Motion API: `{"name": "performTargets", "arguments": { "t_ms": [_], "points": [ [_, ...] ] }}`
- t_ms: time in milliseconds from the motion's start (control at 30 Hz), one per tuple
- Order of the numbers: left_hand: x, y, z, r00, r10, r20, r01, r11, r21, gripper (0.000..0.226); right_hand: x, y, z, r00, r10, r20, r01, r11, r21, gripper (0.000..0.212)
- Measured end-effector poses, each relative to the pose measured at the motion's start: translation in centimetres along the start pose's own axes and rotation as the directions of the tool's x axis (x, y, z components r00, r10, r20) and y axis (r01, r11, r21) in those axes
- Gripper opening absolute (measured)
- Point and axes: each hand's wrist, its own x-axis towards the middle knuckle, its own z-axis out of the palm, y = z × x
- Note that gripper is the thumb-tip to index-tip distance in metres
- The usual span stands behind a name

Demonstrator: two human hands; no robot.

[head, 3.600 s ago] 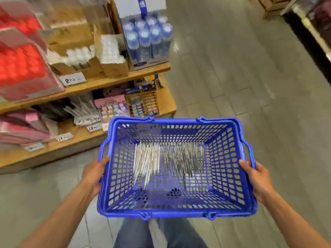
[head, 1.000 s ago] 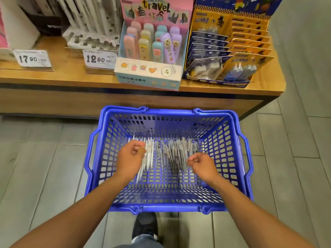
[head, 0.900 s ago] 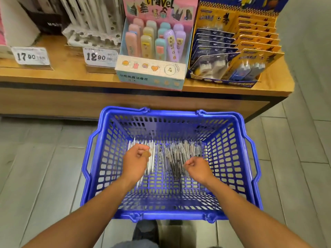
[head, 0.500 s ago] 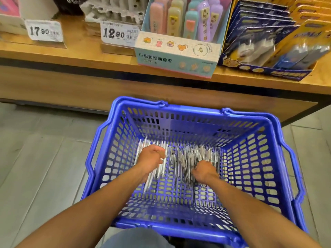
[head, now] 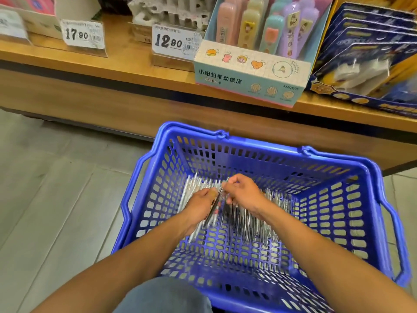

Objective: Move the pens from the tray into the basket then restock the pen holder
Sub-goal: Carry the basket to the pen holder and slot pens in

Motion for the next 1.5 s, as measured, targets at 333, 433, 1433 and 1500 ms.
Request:
{"name": "performTargets", "arguments": {
  "t_ms": [333, 433, 1433, 1500],
  "points": [
    [0.9, -0.7, -0.6, 0.990, -0.064, -0.126, 0.047, 0.990, -0.135, 0.027, 2.7, 5.4, 2.2, 0.967, 0.190, -0.168, -0.249, 0.837, -0.488, 0.026],
    [1.2, -1.0, -0.5, 0.989, -0.066, -0.135, 0.047, 0.989, -0.143, 0.026, 2.5, 6.8, 4.0, 0.962, 0.169, -0.216, -0.273, 0.657, -0.703, 0.031],
    [1.9, -1.4, -0.7, 0.978, -0.172, -0.118, 0.128, 0.941, -0.314, 0.025, -0.5, 5.8, 2.8, 0.980, 0.129, -0.149, -0.180, 0.889, -0.421, 0.029],
    [1.7, -1.3, -0.6, 0.978, -0.173, -0.116, 0.131, 0.945, -0.301, 0.024, -0.4, 6.8, 3.0, 0.970, 0.138, -0.199, -0.232, 0.767, -0.599, 0.016]
  ]
}}
